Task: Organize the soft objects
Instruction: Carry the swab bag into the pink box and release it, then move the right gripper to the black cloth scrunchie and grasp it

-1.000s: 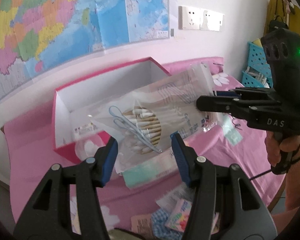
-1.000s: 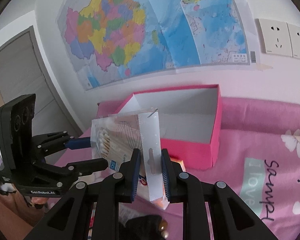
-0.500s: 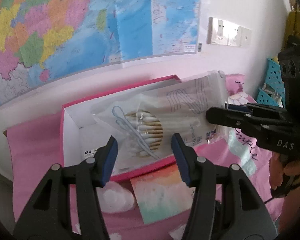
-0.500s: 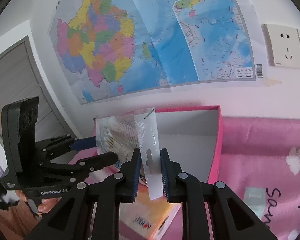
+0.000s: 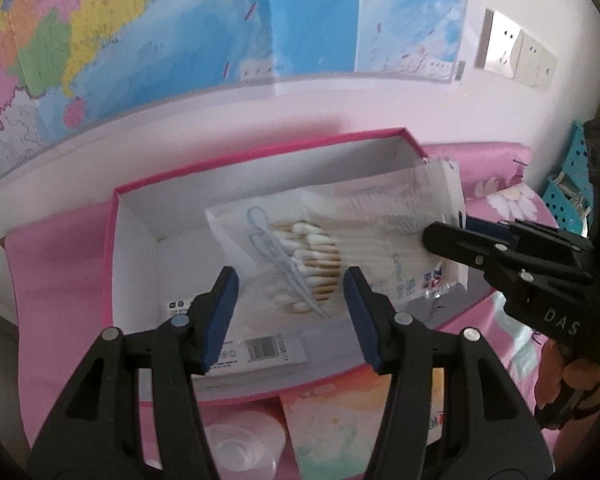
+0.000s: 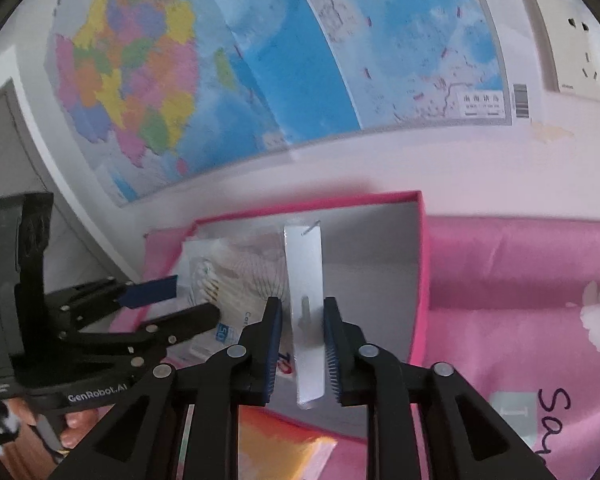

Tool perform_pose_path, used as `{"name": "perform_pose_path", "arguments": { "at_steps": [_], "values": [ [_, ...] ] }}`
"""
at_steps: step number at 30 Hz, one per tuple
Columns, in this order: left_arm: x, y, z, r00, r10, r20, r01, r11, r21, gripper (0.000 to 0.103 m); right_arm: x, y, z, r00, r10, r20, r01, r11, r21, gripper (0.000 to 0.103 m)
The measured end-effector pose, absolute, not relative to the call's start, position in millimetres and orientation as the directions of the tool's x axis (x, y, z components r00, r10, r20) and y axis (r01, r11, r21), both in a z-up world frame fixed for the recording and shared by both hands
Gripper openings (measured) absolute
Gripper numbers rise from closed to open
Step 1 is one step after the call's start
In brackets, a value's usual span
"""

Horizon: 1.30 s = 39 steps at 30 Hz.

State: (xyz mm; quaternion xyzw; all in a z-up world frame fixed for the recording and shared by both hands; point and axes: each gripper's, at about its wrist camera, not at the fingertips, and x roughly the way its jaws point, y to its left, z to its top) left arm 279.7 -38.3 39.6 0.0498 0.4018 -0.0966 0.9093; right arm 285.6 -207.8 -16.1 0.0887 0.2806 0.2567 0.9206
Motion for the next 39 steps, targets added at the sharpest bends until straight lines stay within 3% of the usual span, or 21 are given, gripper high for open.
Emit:
{"name": "perform_pose_path", "arguments": {
  "at_steps": [3, 5, 6, 12, 22, 39],
  "values": [
    [276.9, -36.6, 37.2, 0.667, -0.130, -0.733, 0.209, 0.978, 0.016, 0.057, 287.6, -207.8, -20.7, 0.716, 0.492, -0.496, -0.395, 0.870, 0.294, 0.025],
    [273.3, -35.7, 38.4, 0.673, -0.137, -0.727, 0.212, 0.977, 0.011, 0.058, 285.6, -209.5, -21.9, 0.727, 0.473, -0.498, -0.380, 0.881, 0.282, 0.039],
    [270.5, -34.5, 39.3, 0.676, -0.141, -0.723, 0.213, 0.977, 0.009, 0.058, 283.1, -211.2, -21.1, 0.733, 0.468, -0.493, -0.376, 0.884, 0.279, 0.040],
    [242.4, -19.4, 53.7, 0.715, -0.174, -0.677, 0.236, 0.972, -0.001, 0.059, 260.9, -218.5, -11.7, 0.740, 0.489, -0.461, -0.405, 0.872, 0.275, 0.042],
    [154.5, 1.4, 72.6, 0.775, -0.223, -0.591, 0.289, 0.957, 0.018, 0.071, 194.2, -227.9, 12.1, 0.677, 0.637, -0.369, -0.544, 0.771, 0.332, 0.050],
    [80.8, -16.0, 25.8, 0.744, -0.185, -0.643, 0.308, 0.948, 0.083, 0.072, 100.6, -240.1, 6.7, 0.618, 0.705, -0.347, -0.627, 0.709, 0.325, 0.052]
  ]
}}
